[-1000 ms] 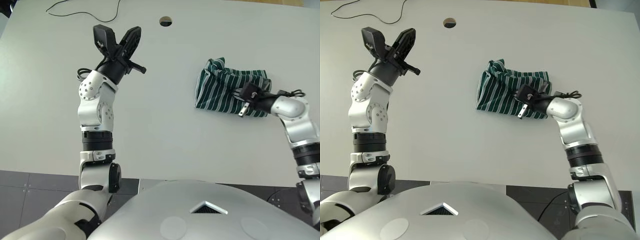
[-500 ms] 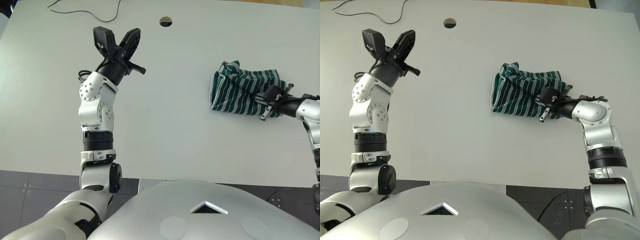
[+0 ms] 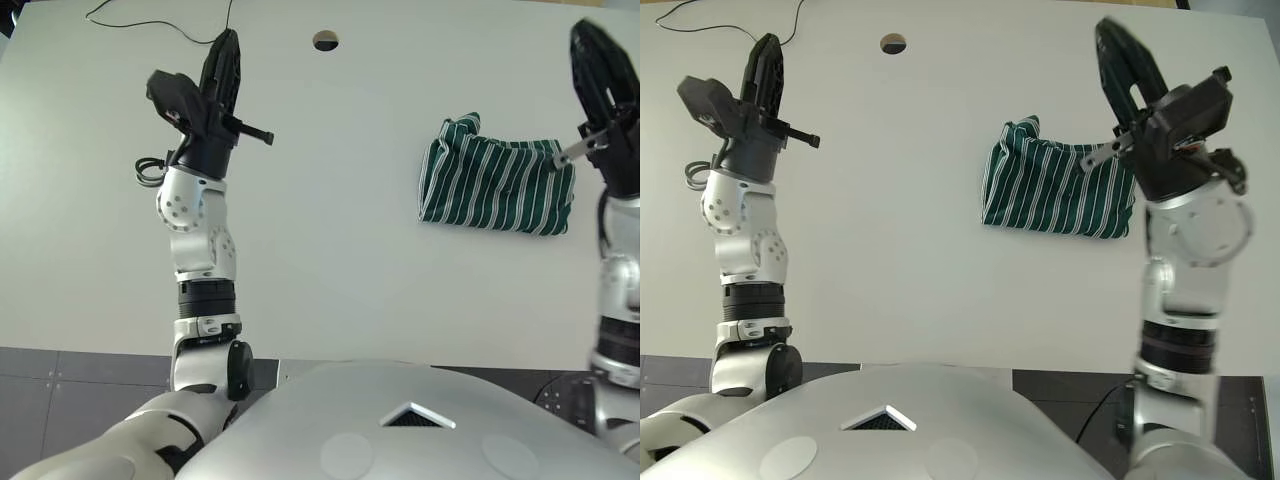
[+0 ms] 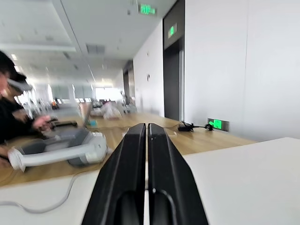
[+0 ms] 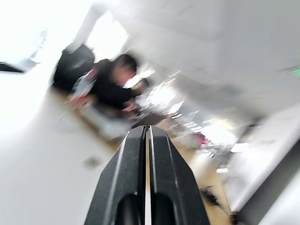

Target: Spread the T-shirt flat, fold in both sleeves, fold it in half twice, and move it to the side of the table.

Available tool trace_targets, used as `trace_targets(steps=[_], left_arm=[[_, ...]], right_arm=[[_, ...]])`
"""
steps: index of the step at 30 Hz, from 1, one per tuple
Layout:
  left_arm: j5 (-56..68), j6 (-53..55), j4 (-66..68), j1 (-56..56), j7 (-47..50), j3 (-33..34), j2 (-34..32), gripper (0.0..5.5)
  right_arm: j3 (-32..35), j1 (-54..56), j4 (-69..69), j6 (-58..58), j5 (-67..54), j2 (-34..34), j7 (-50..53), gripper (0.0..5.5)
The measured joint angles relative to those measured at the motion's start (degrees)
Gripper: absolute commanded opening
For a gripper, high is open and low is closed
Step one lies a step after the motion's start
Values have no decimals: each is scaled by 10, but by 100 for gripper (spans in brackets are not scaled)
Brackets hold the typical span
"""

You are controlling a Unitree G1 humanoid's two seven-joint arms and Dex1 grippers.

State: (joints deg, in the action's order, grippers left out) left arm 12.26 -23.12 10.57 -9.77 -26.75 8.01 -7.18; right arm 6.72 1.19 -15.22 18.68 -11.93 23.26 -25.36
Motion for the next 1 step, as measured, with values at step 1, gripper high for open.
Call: trace_targets(steps=[1], left_arm=[[-6,-18,6,2,7,-5,7,13]], right_arm=[[-13,-1,7,18,25,-32,29,12]])
